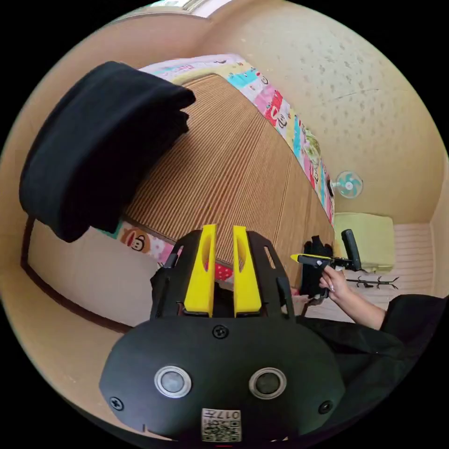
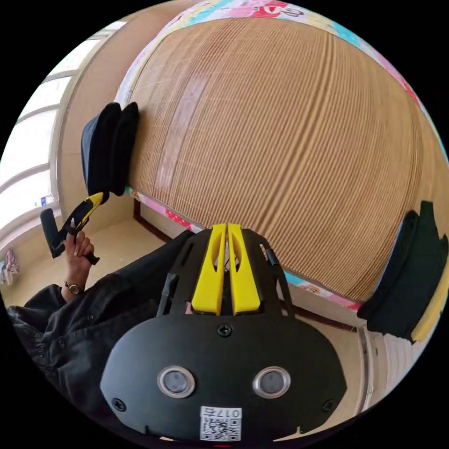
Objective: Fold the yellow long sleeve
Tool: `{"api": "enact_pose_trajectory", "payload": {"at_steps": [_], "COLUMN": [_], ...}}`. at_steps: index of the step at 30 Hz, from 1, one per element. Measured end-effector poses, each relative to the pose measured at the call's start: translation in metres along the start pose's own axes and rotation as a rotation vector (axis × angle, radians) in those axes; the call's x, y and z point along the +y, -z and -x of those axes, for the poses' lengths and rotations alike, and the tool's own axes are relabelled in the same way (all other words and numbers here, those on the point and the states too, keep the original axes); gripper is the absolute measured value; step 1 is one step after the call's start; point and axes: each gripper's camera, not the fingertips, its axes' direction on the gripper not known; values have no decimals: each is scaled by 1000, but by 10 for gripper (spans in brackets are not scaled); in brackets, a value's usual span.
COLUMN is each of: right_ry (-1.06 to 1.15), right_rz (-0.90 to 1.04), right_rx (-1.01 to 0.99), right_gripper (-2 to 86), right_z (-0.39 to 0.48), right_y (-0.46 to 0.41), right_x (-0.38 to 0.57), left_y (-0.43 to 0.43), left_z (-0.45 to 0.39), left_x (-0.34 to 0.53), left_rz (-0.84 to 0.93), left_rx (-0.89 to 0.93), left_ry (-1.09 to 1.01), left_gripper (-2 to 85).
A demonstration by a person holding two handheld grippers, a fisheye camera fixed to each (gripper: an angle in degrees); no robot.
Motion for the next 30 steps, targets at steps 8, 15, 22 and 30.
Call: {"api": "enact_pose_trajectory", "payload": {"at_steps": [8, 15, 22, 30], "right_ry": [-583, -844, -885, -37], "right_rz": [-509, -762, -488, -932], "right_rx": [35, 127, 41, -295], "right_gripper": [70, 96, 78, 31], "right_z": [-225, -378, -468, -262], "right_y": [143, 219, 157, 208], "right_x": [194, 288, 263, 322], "left_y": [-89, -127, -167, -152], "left_z": [-220, -301, -336, -367], "left_x": [-2, 11, 37, -19], "left_rz": [193, 177, 292, 320], "left_rx": [2, 27, -31, 392], "left_ry": [-581, -531, -566, -426], "left_gripper": [49, 44, 43, 129]}}
